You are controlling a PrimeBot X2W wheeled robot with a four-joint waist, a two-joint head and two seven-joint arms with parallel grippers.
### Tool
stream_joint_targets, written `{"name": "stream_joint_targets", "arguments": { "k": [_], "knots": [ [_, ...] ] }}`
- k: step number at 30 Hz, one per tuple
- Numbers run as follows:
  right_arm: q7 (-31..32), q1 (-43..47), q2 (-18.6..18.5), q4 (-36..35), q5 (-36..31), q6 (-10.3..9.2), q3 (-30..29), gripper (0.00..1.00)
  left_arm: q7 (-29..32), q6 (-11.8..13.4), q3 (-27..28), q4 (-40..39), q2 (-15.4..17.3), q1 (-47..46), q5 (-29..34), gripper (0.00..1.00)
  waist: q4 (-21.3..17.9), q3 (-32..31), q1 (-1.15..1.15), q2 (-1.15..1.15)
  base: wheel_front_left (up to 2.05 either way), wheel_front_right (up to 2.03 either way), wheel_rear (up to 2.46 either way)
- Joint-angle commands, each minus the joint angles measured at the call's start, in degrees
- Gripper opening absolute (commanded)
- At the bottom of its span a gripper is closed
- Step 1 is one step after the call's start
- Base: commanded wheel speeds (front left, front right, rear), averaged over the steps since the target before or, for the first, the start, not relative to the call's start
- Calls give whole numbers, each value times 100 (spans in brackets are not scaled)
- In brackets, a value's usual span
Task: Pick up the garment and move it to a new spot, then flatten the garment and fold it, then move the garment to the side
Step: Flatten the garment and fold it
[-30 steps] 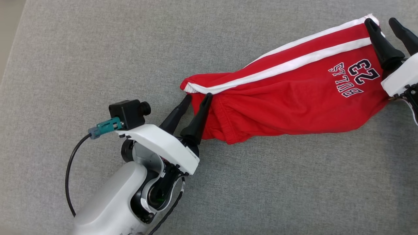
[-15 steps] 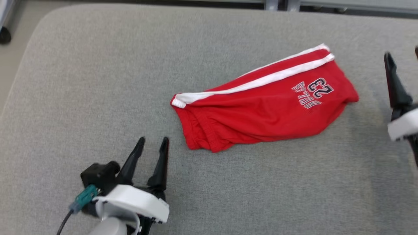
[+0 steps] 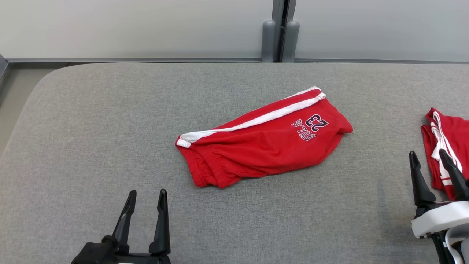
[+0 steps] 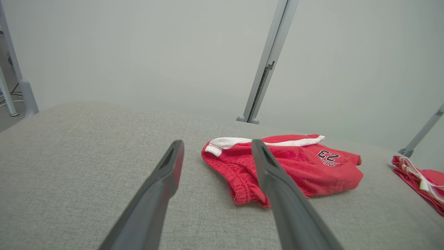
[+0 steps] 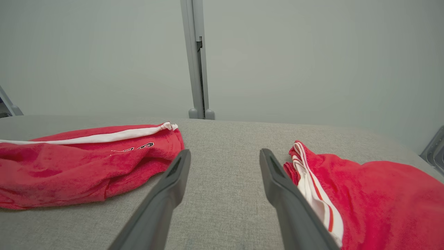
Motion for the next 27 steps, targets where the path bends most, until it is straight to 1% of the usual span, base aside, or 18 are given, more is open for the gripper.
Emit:
{"name": "stream_joint_targets", "arguments": {
  "k": [1,4,7,10,14,17,18,23,27],
  "knots": [
    [-34,38,38,-65,-55,1,-53,100,-8,-123,118,28,-51,65,122,100,20,27,0,0,0,0,0],
    [-35,-32,91,-132,-102,0,-71,100,-8,-399,300,57,-243,110,341,100,89,121,0,0,0,0,0],
    [-1,-278,20,-137,-91,1,-14,100,-8,-605,408,78,-360,29,493,100,225,298,0,0,0,0,0],
    [293,-679,-66,-89,-22,1,129,100,-8,-762,431,110,-443,-86,551,100,415,548,0,0,0,0,0],
    [818,-1393,-293,156,116,1,361,100,-9,-906,341,194,-488,-244,579,100,739,876,0,0,0,0,0],
    [1259,-1844,-485,490,205,1,595,100,-9,-841,211,192,-495,-309,420,100,1002,1081,0,0,0,0,0],
    [1259,-1844,-485,490,205,1,595,100,-9,-841,211,192,-495,-309,420,100,1002,1081,0,0,0,0,0],
    [1743,-2441,-748,1029,223,0,743,100,-9,-732,14,158,-496,-413,215,100,1388,1370,0,0,0,0,0],
    [2005,-2652,-884,1410,145,0,744,100,-9,-654,-96,104,-496,-513,72,100,1631,1524,0,0,0,0,0]
  ]
}}
